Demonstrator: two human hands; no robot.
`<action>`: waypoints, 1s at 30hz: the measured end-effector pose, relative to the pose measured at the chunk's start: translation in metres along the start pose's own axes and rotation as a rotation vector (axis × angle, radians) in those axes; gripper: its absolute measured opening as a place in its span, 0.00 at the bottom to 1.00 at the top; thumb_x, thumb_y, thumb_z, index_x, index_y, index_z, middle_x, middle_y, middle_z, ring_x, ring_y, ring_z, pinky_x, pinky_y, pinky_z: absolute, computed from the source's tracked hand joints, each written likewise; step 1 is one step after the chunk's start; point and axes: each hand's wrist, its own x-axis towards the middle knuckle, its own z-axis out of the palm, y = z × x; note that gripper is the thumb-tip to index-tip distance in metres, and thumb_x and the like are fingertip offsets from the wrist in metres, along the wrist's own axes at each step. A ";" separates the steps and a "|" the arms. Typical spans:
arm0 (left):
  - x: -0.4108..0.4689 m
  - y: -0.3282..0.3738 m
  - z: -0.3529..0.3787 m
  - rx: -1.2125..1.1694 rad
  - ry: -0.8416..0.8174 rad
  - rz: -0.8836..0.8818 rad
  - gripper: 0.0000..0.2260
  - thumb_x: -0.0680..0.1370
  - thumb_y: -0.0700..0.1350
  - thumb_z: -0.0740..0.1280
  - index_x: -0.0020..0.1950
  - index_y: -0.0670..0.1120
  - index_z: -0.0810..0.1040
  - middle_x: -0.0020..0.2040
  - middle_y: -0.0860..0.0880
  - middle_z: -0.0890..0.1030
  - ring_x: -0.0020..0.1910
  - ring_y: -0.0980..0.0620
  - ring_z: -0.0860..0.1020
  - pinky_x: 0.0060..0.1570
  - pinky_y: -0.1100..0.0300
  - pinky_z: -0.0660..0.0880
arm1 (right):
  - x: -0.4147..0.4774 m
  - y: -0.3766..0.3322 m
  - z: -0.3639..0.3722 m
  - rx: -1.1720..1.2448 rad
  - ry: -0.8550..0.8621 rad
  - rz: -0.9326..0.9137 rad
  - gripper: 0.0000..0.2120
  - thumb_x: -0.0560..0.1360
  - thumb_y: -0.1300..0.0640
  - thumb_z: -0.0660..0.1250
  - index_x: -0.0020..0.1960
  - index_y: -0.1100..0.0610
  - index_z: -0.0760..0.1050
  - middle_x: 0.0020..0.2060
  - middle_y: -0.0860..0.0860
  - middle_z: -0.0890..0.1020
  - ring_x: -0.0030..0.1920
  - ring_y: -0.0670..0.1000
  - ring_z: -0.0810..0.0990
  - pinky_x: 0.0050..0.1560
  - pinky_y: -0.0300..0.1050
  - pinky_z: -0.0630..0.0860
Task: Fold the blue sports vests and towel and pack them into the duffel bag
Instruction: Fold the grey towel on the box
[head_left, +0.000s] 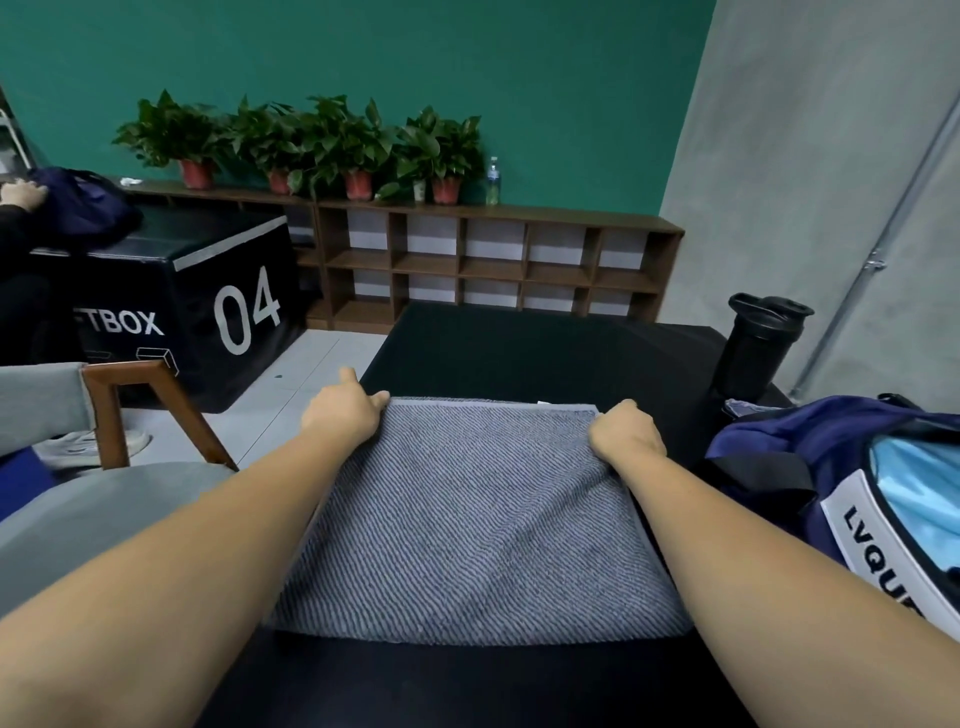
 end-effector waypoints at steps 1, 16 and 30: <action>-0.005 0.000 -0.005 -0.003 0.020 0.036 0.18 0.85 0.60 0.64 0.60 0.46 0.64 0.53 0.43 0.76 0.48 0.40 0.77 0.42 0.47 0.75 | -0.003 0.000 -0.001 0.002 0.000 -0.008 0.23 0.84 0.53 0.61 0.76 0.60 0.64 0.64 0.60 0.80 0.60 0.62 0.81 0.52 0.52 0.77; -0.188 -0.037 -0.082 -0.068 -0.215 0.692 0.09 0.76 0.54 0.78 0.48 0.56 0.79 0.49 0.58 0.77 0.49 0.62 0.77 0.48 0.69 0.70 | -0.159 0.049 -0.076 -0.631 -0.044 -0.857 0.11 0.83 0.44 0.59 0.60 0.49 0.72 0.58 0.51 0.73 0.59 0.56 0.74 0.61 0.54 0.71; -0.240 -0.071 -0.080 0.294 -0.238 0.868 0.08 0.68 0.55 0.61 0.46 0.56 0.70 0.45 0.58 0.72 0.44 0.56 0.73 0.43 0.58 0.73 | -0.213 0.140 -0.063 -0.658 0.080 -1.112 0.14 0.65 0.57 0.75 0.45 0.50 0.72 0.40 0.48 0.74 0.38 0.53 0.76 0.38 0.48 0.72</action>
